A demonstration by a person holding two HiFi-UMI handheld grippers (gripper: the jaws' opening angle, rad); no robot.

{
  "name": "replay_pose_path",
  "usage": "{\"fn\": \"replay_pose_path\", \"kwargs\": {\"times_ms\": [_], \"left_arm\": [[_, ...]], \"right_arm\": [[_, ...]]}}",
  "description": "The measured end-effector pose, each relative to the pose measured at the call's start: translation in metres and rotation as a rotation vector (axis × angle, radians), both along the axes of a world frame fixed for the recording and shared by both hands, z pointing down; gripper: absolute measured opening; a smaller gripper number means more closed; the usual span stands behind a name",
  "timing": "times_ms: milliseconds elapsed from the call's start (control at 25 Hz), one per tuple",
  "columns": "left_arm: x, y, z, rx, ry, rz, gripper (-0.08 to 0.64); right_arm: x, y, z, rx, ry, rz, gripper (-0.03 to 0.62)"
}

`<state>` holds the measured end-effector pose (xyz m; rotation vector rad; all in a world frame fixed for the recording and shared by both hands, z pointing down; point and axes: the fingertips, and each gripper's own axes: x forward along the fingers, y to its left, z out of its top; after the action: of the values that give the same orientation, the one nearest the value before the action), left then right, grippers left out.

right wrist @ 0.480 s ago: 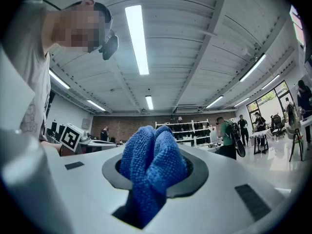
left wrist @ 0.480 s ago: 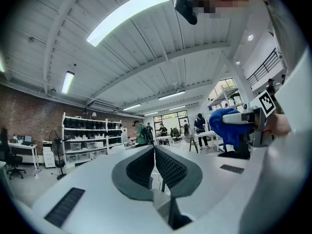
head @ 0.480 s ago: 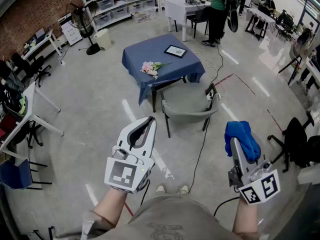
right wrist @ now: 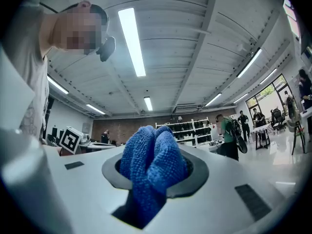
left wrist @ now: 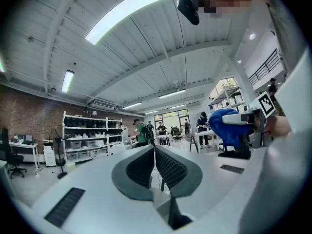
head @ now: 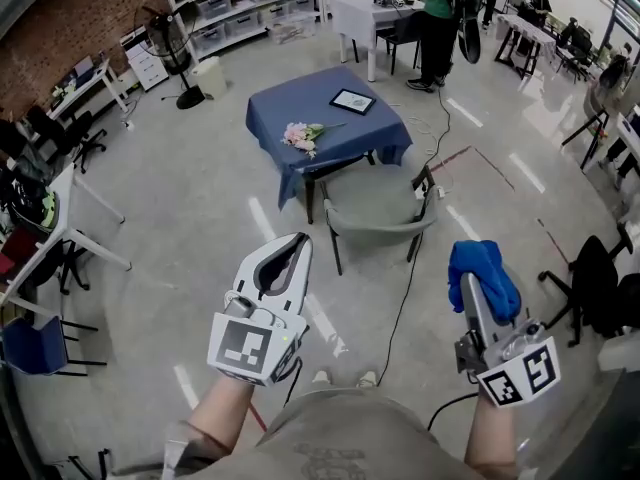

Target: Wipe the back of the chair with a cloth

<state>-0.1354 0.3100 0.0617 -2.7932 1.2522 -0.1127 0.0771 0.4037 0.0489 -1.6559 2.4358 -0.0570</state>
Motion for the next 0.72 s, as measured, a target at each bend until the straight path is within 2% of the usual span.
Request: {"fn": "replay_pose_path", "kwargs": {"times_ms": [560,720], "left_arm": [[0.045,0.016,0.006,0.028,-0.077,-0.011,0.025],[0.053,0.018,0.007,0.013,-0.001,-0.041,0.026]], "right_arm": [[0.044,0.011,0.016,0.004,0.011,-0.035,0.141],[0.055,0.012,0.019,0.006,0.022,-0.059,0.141]]}}
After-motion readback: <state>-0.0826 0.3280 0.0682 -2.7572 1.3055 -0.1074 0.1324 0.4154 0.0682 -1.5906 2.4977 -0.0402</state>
